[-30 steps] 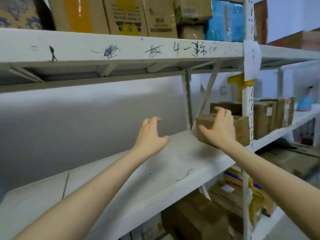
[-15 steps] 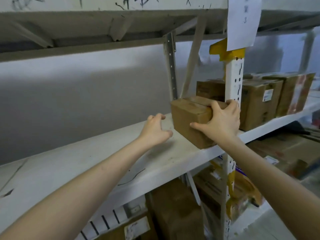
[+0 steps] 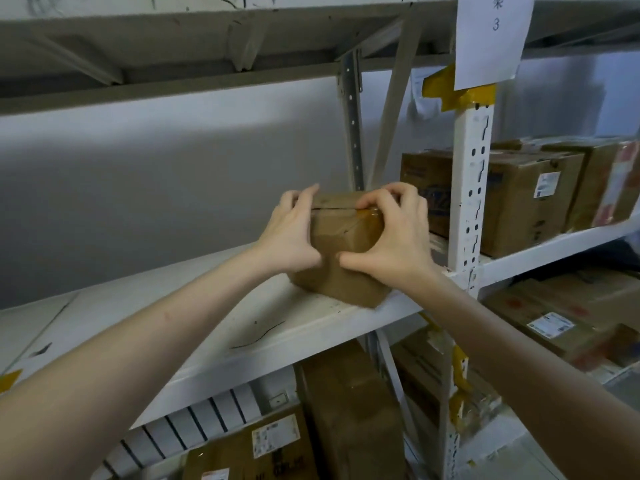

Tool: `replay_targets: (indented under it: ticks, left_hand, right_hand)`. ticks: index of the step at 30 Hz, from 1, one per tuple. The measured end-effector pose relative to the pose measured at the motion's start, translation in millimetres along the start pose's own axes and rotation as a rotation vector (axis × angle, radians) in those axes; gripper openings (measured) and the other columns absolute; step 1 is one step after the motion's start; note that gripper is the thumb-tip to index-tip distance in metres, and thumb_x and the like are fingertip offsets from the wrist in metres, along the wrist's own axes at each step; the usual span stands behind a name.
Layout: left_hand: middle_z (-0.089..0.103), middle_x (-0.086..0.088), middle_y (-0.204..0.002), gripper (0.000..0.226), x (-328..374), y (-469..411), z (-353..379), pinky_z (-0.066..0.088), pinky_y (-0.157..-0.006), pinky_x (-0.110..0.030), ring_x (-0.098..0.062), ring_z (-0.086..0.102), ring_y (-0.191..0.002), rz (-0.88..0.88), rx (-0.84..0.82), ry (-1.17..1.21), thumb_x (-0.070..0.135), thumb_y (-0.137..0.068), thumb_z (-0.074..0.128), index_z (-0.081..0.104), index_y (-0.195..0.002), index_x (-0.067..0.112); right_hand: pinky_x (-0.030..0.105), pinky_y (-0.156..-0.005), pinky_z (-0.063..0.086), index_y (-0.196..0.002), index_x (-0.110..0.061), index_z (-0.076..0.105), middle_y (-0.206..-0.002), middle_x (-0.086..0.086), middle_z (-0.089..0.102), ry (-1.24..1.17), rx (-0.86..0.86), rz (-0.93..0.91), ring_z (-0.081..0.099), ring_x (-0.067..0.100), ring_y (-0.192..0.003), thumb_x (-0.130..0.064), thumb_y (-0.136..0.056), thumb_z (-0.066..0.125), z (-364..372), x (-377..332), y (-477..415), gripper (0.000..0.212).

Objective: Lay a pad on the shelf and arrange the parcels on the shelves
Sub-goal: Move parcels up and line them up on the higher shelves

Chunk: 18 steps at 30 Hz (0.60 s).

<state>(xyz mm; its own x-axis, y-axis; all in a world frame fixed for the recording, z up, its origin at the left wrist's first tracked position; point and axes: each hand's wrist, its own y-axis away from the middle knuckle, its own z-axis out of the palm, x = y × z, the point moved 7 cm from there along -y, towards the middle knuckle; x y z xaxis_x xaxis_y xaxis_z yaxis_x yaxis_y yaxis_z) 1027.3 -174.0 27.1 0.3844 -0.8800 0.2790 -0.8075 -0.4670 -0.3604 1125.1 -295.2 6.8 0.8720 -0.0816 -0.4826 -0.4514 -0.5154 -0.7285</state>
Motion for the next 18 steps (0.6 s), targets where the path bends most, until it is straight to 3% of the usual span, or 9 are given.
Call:
replay_targets:
  ticks: [3, 6, 9, 13, 18]
  left_hand:
    - [0.014, -0.001, -0.152, 0.125, -10, 15, -9, 0.018, -0.115, -0.054, -0.026, 0.016, -0.142, 0.049, -0.185, -0.139, 0.037, -0.057, 0.081, -0.001, -0.151, 0.028]
    - [0.003, 0.011, -0.153, 0.138, -24, 38, -34, 0.017, -0.118, -0.048, -0.015, 0.006, -0.144, 0.065, -0.287, -0.074, 0.057, -0.041, 0.073, -0.01, -0.149, 0.034]
    - [-0.007, 0.026, -0.15, 0.136, -30, 58, -54, 0.014, -0.119, -0.045, -0.008, 0.001, -0.143, 0.099, -0.374, -0.074, 0.062, -0.043, 0.071, -0.016, -0.145, 0.043]
    - [0.01, 0.019, -0.147, 0.126, -38, 85, -85, 0.022, -0.116, -0.048, -0.014, 0.016, -0.138, 0.116, -0.309, -0.072, 0.054, -0.051, 0.079, -0.006, -0.144, 0.046]
    - [0.027, 0.003, -0.133, 0.123, -64, 131, -132, 0.033, -0.108, -0.035, -0.017, 0.029, -0.124, 0.079, -0.149, -0.111, 0.051, -0.051, 0.078, 0.002, -0.147, 0.039]
  right_hand:
    - [0.035, -0.095, 0.037, -0.105, -0.037, 0.047, -0.121, -0.008, 0.03, -0.061, -0.075, -0.143, 0.029, 0.016, -0.118, -0.055, -0.048, 0.077, 3, -34, -2, 0.066]
    - [0.04, -0.096, 0.039, -0.107, -0.035, 0.05, -0.12, -0.009, 0.031, -0.119, -0.147, -0.256, 0.031, 0.015, -0.117, -0.058, -0.048, 0.074, 8, -70, -2, 0.067]
    - [0.04, -0.098, 0.039, -0.107, -0.035, 0.051, -0.122, -0.007, 0.034, -0.209, -0.225, -0.318, 0.033, 0.016, -0.118, -0.058, -0.048, 0.071, 13, -97, -2, 0.067]
    - [0.042, -0.104, 0.037, -0.112, -0.031, 0.052, -0.126, -0.004, 0.033, -0.274, -0.327, -0.37, 0.032, 0.017, -0.123, -0.056, -0.049, 0.072, 25, -135, -3, 0.071]
    - [0.044, -0.114, 0.03, -0.141, -0.038, 0.026, -0.142, -0.005, 0.019, -0.306, -0.466, -0.401, 0.02, 0.016, -0.137, -0.057, -0.053, 0.078, 46, -193, 3, 0.104]
